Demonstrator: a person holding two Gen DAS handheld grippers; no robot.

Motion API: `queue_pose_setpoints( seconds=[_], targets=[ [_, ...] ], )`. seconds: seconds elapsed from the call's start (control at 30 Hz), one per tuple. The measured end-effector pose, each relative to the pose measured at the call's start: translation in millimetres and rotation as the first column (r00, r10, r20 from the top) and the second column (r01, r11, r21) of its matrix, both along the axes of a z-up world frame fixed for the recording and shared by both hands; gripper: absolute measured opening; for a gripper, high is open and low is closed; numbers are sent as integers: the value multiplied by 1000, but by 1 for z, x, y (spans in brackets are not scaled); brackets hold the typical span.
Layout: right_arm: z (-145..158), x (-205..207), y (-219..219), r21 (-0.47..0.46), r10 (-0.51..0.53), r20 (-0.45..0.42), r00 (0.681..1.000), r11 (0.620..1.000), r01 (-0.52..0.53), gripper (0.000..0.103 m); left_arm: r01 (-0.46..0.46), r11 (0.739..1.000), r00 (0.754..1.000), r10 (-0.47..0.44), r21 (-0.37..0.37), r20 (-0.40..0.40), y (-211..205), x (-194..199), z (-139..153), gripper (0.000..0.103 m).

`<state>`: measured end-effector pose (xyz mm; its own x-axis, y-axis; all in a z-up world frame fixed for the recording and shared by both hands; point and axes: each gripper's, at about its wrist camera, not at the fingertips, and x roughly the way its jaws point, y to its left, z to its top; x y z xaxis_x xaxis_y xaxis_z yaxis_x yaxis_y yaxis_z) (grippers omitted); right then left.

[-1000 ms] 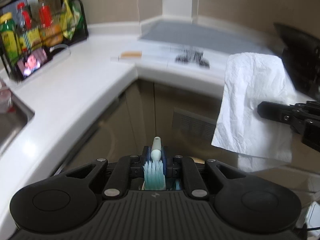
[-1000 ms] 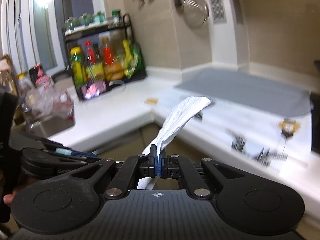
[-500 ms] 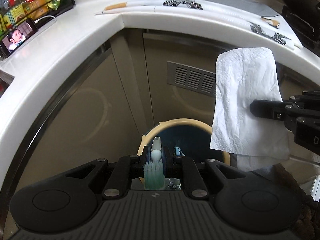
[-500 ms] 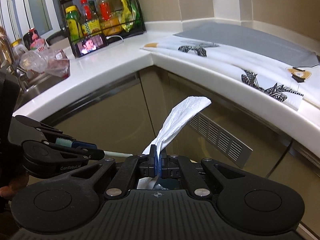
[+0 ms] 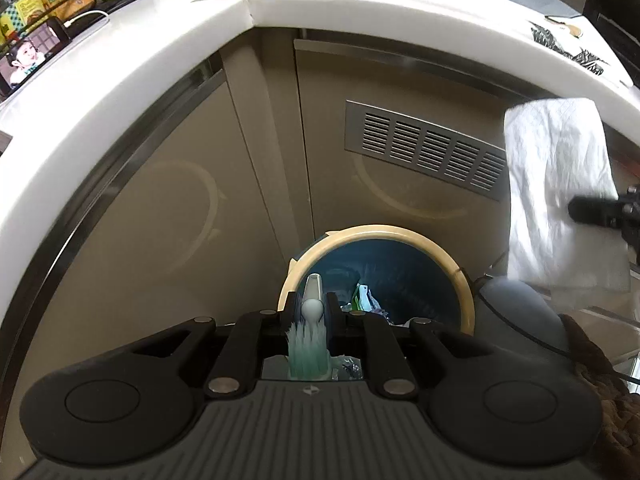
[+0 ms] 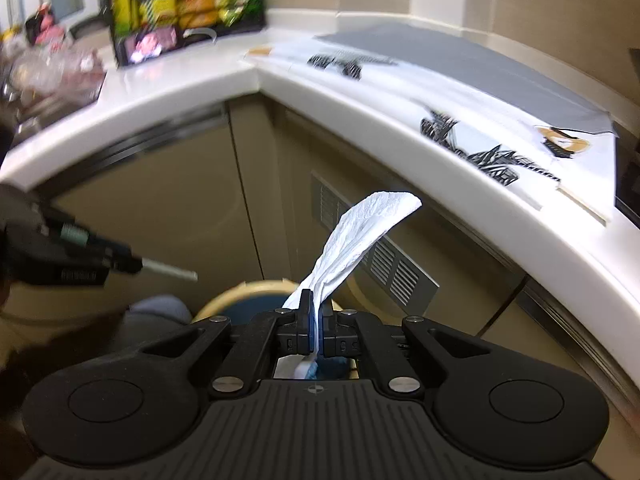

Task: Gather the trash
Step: 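Carry the toothbrush and tissue with both grippers down over the bin, then open both grippers to drop the toothbrush and tissue into the bin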

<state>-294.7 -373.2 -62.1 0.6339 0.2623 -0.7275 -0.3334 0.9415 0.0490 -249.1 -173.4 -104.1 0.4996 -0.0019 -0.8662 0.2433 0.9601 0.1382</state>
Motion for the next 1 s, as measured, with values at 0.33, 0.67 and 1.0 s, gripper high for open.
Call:
queue_pose_setpoints(
  seconds=[0.33,0.67,1.0],
  targets=[
    [-43,26,27,15,28,-99,995,1000,-26,2,27,1000,999,-27,10,-33,-11,26,-24,12],
    [-63,43,40,10,27,-161,987,1000,-26,2,27,1000,996,-27,-3,-85,-18,42,-50,12],
    [-85,50,51,1,41,-221,974,999,-41,2,16,1000,990,-14,13,-141,-19,57,-78,12]
  ],
)
